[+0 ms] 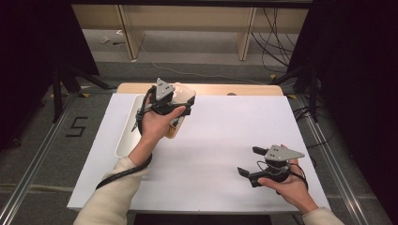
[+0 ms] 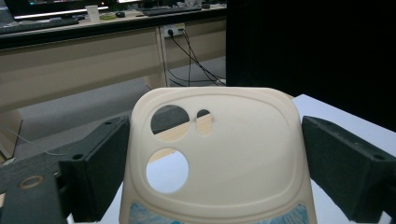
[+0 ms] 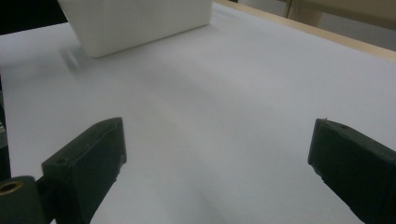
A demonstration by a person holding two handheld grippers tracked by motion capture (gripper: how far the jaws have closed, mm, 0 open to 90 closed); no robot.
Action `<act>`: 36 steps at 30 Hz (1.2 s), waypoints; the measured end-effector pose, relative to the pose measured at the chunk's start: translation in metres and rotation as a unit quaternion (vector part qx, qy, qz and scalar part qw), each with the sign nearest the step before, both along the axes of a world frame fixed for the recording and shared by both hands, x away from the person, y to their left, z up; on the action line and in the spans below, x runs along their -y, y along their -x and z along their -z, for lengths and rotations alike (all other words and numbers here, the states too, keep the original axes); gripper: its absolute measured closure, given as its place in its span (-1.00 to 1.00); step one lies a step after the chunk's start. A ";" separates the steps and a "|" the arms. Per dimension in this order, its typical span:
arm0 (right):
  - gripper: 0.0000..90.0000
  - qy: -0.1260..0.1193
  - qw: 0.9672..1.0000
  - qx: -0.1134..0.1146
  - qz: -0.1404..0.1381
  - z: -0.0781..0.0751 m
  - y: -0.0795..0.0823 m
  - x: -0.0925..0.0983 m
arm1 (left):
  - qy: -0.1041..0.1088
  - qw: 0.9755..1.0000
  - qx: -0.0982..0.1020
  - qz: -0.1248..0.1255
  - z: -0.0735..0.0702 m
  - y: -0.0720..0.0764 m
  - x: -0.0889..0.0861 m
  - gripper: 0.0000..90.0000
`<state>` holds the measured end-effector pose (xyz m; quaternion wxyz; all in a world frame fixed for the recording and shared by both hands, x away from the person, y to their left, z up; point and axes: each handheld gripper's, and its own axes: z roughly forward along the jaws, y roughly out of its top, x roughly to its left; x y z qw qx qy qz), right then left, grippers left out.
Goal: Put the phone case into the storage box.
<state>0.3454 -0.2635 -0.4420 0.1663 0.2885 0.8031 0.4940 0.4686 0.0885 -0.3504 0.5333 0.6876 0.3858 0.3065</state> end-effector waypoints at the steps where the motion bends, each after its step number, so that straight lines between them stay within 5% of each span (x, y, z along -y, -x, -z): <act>1: -0.88 0.000 1.000 0.000 0.000 0.000 0.000 0.000 | 0.000 1.000 0.001 -0.001 -0.001 0.000 -0.001 -0.76; 36: -0.88 0.000 1.000 -0.001 -0.003 0.000 -0.001 -0.001 | 0.013 0.999 0.012 -0.037 -0.009 -0.004 -0.028 -0.76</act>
